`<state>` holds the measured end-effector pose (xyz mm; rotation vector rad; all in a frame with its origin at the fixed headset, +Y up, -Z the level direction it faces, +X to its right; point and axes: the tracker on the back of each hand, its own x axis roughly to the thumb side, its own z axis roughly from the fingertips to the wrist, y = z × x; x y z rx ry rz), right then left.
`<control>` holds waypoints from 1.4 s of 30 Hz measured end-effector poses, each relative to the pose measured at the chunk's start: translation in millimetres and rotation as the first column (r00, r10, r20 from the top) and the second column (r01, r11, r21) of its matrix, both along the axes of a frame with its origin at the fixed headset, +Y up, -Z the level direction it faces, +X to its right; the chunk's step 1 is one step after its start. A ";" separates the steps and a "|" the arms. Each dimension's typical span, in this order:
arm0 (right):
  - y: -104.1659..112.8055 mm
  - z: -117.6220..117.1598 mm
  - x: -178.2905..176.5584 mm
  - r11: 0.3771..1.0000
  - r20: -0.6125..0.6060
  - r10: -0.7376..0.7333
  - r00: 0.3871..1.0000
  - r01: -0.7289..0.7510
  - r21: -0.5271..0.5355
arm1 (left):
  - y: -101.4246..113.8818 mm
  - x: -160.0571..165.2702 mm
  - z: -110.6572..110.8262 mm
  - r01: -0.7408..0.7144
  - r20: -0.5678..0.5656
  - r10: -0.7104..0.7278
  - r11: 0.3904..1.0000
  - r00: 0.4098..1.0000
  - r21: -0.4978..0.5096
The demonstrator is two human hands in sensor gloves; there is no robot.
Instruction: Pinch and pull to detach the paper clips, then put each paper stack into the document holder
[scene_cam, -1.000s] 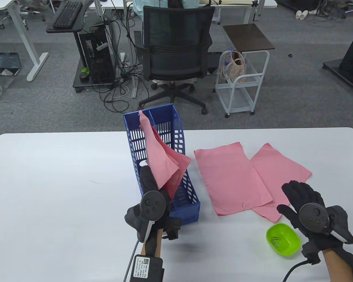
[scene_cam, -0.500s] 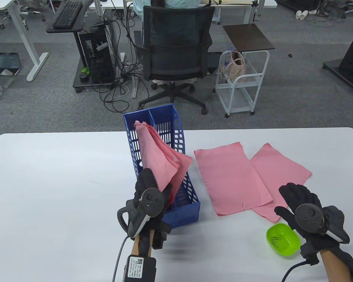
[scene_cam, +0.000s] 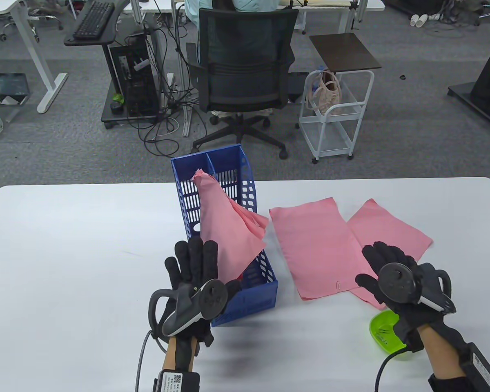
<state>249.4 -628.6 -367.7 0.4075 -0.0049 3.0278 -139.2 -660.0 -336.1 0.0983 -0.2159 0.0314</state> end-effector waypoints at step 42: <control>-145.9 -72.1 -105.5 0.807 -0.032 0.361 0.932 -0.329 -0.491 | -26.4 -6.9 18.2 -0.050 0.062 0.055 0.996 0.997 -0.074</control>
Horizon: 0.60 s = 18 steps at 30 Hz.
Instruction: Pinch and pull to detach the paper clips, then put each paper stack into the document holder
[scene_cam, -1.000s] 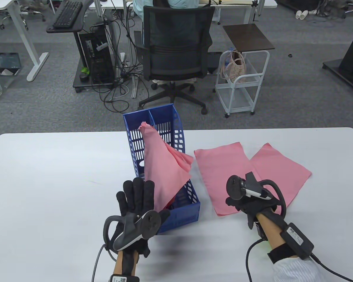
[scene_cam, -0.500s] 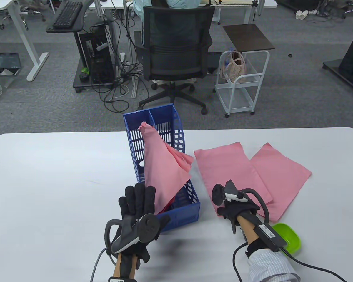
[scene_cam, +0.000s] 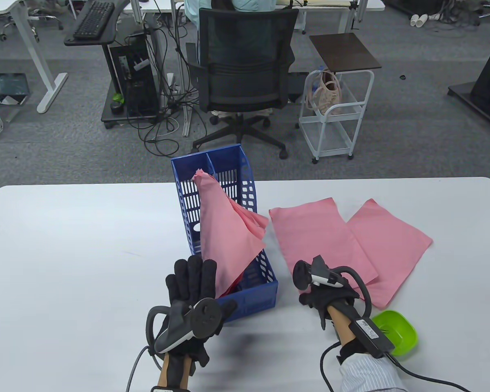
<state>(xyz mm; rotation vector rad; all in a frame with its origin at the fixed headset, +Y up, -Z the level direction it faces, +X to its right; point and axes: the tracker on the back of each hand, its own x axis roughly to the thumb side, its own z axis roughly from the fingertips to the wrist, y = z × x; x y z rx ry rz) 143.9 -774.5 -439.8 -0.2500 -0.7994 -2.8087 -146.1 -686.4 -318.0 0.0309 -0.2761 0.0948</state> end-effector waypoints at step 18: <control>12.9 -9.9 -6.4 0.980 -0.015 0.196 0.980 -0.195 0.046 | 0.9 -0.5 -1.5 -0.038 -0.008 0.038 0.999 0.999 -0.012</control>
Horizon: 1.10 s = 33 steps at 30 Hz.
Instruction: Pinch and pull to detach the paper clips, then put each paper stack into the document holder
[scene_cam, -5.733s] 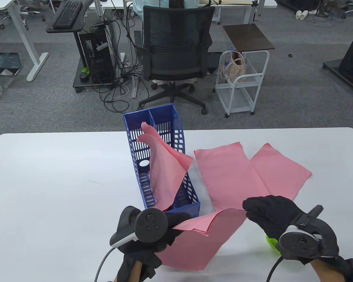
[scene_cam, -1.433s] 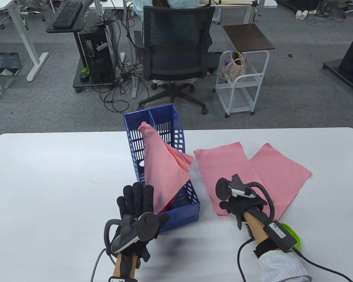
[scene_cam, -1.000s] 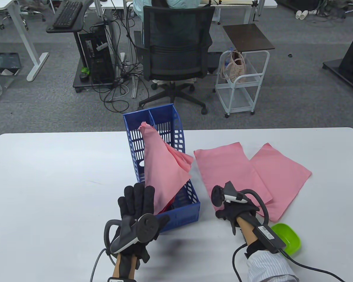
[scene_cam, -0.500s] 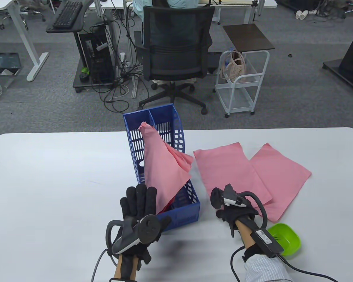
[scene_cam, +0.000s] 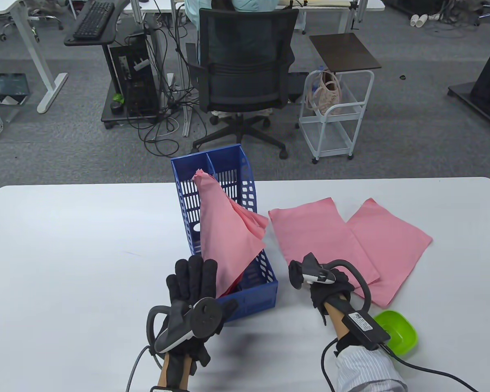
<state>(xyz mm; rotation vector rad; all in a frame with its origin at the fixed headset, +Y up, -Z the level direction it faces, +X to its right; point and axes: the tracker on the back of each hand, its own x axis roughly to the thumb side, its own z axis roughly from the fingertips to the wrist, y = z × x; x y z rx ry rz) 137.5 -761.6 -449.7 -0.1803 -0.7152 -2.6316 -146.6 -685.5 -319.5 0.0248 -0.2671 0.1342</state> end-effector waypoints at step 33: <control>255.1 146.4 119.3 0.695 -0.210 -0.067 0.975 0.197 0.691 | 77.4 76.2 29.5 0.102 0.145 -0.119 0.988 0.982 0.117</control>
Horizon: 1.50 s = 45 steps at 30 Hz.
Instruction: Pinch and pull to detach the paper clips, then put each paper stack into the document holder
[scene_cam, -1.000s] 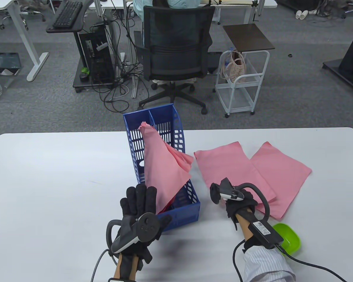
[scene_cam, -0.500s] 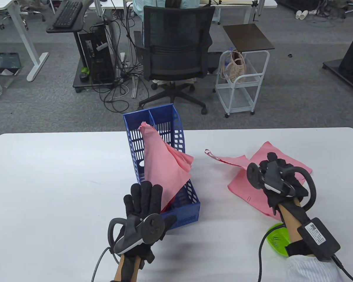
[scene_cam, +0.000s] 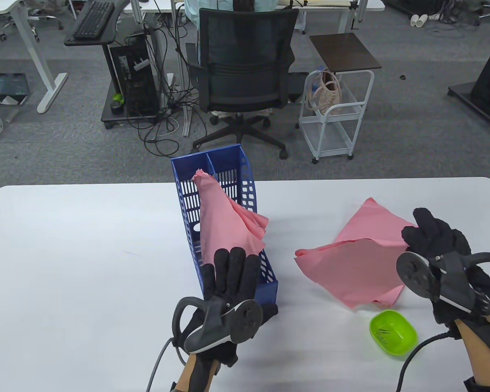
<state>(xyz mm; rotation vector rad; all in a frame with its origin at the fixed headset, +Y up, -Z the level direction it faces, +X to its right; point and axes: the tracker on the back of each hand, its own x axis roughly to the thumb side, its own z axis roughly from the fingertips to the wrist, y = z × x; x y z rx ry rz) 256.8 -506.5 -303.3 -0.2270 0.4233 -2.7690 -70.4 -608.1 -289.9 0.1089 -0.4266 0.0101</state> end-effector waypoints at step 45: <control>-4.9 45.3 -94.7 0.937 -0.617 -0.299 0.728 0.346 -0.046 | 19.3 3.3 -3.4 -0.253 0.117 0.264 0.962 0.957 -0.101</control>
